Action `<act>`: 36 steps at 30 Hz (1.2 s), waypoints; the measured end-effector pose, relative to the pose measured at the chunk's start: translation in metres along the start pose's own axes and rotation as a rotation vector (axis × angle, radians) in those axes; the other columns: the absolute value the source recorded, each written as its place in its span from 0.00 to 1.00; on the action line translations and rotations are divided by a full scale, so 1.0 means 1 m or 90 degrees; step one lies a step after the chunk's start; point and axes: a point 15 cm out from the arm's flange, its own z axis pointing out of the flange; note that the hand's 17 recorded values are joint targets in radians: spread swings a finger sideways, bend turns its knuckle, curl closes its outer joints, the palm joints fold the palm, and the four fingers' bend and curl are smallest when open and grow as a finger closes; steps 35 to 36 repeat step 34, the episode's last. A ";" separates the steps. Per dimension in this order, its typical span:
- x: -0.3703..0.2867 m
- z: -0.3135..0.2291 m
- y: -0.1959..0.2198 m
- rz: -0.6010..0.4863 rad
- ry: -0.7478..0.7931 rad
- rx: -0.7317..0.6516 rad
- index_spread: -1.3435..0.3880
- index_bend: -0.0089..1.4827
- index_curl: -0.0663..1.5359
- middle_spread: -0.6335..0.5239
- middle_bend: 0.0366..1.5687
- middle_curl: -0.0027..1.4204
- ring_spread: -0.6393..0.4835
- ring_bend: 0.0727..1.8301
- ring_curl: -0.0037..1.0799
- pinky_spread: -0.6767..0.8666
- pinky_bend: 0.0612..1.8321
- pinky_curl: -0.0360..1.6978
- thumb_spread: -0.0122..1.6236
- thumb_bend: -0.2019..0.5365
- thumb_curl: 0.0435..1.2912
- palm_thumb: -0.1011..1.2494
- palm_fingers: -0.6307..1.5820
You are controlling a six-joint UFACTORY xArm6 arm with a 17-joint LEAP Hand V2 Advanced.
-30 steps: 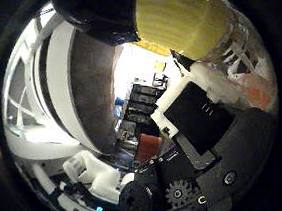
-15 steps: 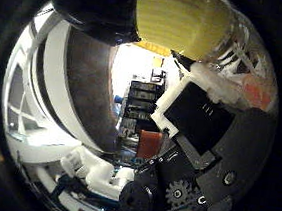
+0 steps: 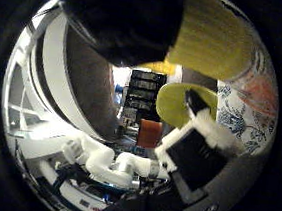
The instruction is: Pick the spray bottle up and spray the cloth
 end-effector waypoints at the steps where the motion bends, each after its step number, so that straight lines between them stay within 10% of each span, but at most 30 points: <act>1: 0.000 -0.001 0.000 -0.001 0.002 -0.001 0.58 0.22 0.42 0.39 0.52 0.39 0.37 0.54 0.52 0.24 0.43 0.50 0.58 0.24 0.45 0.71 0.35; 14: -0.005 -0.041 0.008 -0.038 0.014 -0.001 0.63 0.13 0.31 0.55 0.28 0.27 0.67 0.26 0.31 0.66 0.25 0.32 0.62 0.23 0.34 0.60 0.31; 36: -0.075 -0.151 0.015 -0.122 0.072 0.096 0.63 0.11 0.23 0.55 0.22 0.26 0.70 0.21 0.26 0.69 0.23 0.22 0.61 0.24 0.33 0.66 0.38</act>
